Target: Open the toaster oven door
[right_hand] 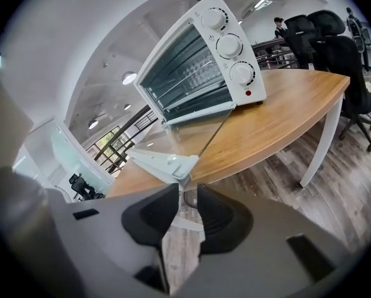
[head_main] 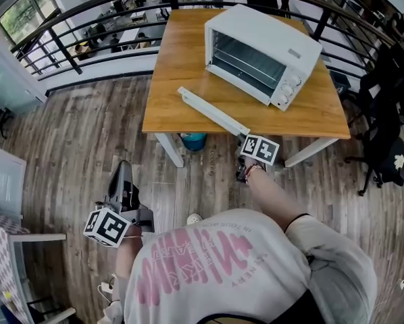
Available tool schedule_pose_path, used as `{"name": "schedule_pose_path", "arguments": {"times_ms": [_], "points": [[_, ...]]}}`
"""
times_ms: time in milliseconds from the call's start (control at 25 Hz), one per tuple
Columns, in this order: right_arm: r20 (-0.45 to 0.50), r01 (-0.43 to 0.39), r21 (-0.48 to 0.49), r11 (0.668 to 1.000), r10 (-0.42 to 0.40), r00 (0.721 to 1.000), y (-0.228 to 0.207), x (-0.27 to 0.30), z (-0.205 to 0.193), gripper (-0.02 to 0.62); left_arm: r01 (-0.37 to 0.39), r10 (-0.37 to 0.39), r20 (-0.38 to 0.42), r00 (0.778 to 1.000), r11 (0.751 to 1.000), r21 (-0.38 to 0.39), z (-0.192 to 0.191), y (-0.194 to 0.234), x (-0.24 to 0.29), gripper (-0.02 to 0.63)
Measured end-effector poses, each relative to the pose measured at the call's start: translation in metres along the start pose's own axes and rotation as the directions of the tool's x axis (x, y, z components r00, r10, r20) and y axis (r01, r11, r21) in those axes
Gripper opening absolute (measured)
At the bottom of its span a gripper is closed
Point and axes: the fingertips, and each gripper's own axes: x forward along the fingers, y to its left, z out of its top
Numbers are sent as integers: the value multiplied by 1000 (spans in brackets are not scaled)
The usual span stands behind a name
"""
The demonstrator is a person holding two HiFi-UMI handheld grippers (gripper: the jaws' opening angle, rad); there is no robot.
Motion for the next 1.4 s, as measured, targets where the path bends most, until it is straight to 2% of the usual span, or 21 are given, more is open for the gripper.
{"name": "schedule_pose_path", "arguments": {"times_ms": [160,200,240,280,480,720,920,1160,1240,1400], "points": [[35,-45,26,999,44,998,-5,-28,10,92,-12,12,15,1000,1000,-6,-13,-21,-16,21],[45,-51,35,998,50,998,-7,-37,11,76,-12,12,17,1000,1000,-9,-17,-27,-19,21],[55,-57,43,997,55,997,-9,-46,13,16,-10,10,17,1000,1000,-10,-21,-33,-22,21],[66,-68,51,996,65,996,-10,-55,16,6,-4,4,15,1000,1000,-12,-26,-39,-24,21],[110,-191,110,976,179,978,-6,-106,25,6,50,-50,-16,999,999,-20,-54,-79,-25,21],[163,-346,145,927,323,932,0,-172,26,6,119,-120,-42,992,993,-21,-82,-132,-31,21],[220,-482,154,863,446,868,13,-226,31,6,159,-161,-54,986,987,-29,-103,-160,-43,21],[290,-582,70,810,542,789,36,-287,43,5,187,-189,-64,980,982,-35,-118,-180,-57,21],[302,-590,8,807,561,771,42,-306,48,5,191,-193,-67,979,981,-38,-123,-186,-60,21],[318,-555,-147,818,571,757,50,-331,55,5,202,-204,-73,976,979,-40,-129,-196,-63,21]]}}
